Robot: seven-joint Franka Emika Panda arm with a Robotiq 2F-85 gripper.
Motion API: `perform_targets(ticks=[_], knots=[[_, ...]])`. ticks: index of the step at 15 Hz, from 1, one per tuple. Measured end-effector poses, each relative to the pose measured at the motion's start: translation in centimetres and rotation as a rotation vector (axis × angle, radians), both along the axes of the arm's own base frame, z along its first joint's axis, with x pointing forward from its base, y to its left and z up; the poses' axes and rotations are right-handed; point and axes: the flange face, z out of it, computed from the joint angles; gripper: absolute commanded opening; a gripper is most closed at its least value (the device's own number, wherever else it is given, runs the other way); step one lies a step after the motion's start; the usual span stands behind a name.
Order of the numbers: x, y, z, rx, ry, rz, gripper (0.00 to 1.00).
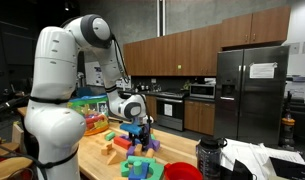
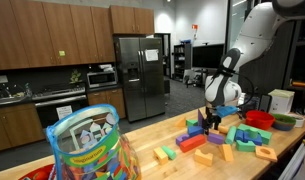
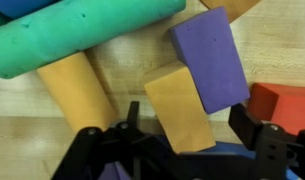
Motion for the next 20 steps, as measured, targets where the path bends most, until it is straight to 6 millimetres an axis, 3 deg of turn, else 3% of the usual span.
perform_targets(ticks=[6,20], knots=[[0.03,0.14,-0.13,0.0,0.003,0.002,0.16],[0.45,0.61,0.77,0.004,-0.021,0.005,0.16]])
